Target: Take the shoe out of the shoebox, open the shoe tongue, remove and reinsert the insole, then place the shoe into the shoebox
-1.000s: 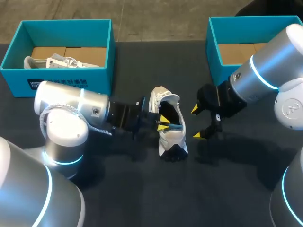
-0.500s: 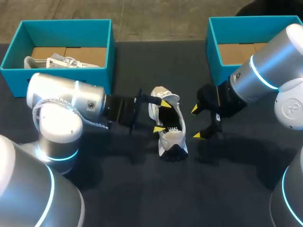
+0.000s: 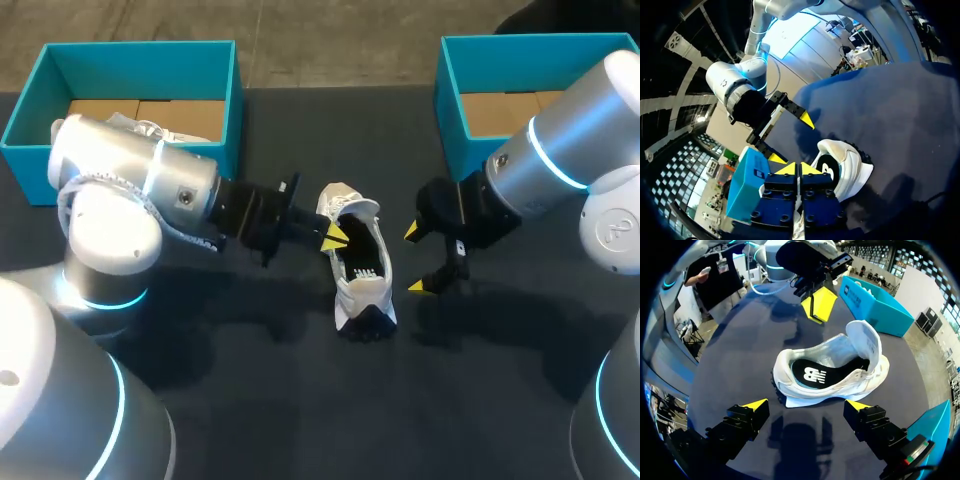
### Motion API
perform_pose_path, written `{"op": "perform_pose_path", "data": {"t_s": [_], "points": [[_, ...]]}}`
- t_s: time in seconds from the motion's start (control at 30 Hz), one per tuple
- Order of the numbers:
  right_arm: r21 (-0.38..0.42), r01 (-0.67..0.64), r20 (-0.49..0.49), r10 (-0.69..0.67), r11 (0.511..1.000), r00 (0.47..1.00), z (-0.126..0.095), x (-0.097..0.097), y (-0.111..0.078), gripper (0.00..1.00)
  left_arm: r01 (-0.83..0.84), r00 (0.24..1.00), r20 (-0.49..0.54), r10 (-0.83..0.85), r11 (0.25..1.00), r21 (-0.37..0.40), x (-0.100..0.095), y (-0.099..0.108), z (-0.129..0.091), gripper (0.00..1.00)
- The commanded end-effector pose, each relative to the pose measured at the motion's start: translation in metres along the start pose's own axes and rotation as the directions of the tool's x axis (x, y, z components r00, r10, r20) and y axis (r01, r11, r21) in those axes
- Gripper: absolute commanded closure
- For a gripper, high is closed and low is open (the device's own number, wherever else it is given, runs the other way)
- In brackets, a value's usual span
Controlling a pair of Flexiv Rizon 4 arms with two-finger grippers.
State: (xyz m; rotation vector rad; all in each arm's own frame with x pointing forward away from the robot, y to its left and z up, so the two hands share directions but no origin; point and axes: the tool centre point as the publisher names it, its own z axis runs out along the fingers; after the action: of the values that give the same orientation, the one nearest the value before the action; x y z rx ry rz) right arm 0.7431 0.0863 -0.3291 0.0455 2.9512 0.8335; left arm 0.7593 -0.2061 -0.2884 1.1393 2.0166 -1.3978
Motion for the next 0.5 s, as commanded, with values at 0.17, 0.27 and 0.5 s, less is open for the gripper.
{"op": "perform_pose_path", "data": {"t_s": [0.17,0.27,0.5], "points": [[0.008,0.002,0.008,-0.002,1.0,1.0,-0.003,0.0,-0.001,0.0,-0.014,0.984,-0.18,0.017,1.0,0.019,0.001,0.003,-0.001,1.0],[0.023,0.002,0.017,-0.002,1.0,1.0,-0.011,-0.002,-0.004,0.0,-0.021,0.973,-0.228,0.027,0.999,0.027,0.003,0.003,-0.003,1.0],[0.084,0.003,0.009,-0.003,0.996,1.0,-0.033,-0.006,-0.011,0.0,-0.017,0.942,-0.333,0.038,0.998,0.065,0.003,0.0,-0.004,1.0]]}}
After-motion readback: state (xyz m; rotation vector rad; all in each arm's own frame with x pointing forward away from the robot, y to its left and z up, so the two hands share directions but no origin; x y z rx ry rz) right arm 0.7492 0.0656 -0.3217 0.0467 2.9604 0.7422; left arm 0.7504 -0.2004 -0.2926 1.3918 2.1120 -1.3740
